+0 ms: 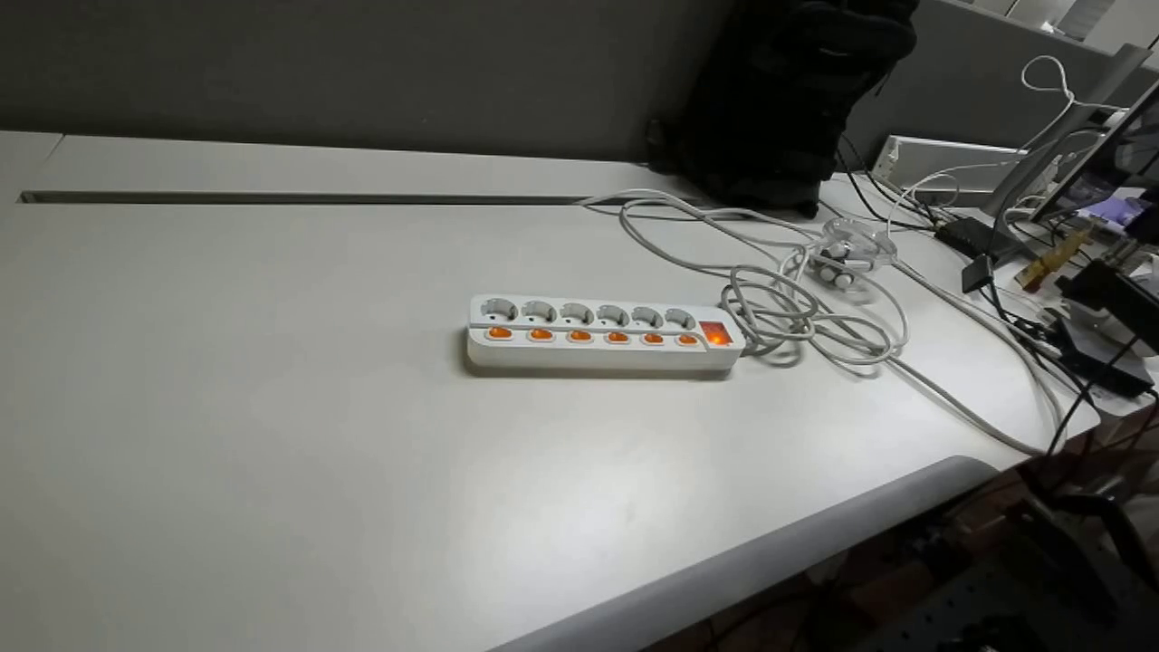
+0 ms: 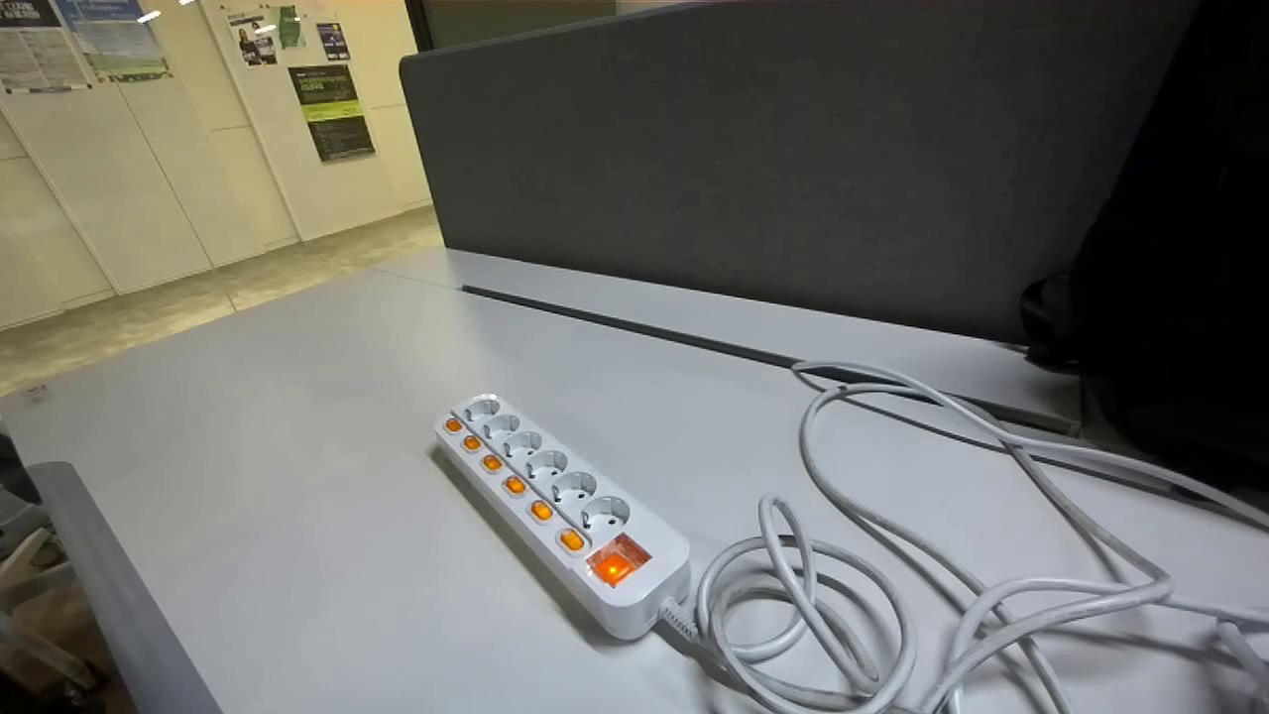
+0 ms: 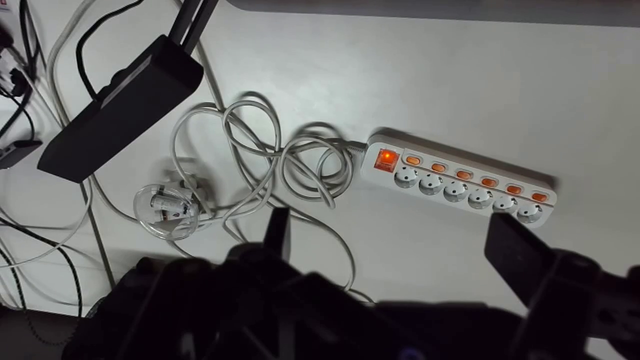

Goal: Switch on the fourth switch from the left

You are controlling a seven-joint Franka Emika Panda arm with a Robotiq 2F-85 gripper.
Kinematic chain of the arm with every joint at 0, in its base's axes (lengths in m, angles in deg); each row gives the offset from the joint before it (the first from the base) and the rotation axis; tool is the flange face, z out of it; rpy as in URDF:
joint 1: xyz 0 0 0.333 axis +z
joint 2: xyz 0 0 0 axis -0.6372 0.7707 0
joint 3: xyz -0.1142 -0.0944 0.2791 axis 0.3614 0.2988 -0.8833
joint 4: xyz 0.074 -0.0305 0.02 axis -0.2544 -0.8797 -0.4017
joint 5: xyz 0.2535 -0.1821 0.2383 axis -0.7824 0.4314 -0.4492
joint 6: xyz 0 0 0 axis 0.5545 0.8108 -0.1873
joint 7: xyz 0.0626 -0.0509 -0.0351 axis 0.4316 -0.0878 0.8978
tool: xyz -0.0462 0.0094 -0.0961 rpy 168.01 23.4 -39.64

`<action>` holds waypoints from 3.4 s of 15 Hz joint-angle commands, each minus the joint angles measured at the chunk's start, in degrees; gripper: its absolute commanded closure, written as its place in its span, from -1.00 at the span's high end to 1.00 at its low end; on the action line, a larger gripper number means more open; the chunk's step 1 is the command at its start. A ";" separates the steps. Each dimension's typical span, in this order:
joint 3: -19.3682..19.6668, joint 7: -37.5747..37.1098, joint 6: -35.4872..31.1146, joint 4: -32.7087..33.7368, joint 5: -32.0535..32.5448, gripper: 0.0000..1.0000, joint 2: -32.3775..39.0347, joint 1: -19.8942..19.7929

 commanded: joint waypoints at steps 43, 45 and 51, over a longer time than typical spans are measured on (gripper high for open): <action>-12.12 -23.60 -42.19 4.54 2.94 -1.00 56.26 9.70; -11.40 -25.14 -42.29 5.00 4.27 -1.00 57.45 10.39; -10.94 -22.48 -42.01 4.13 2.97 -0.98 57.44 10.71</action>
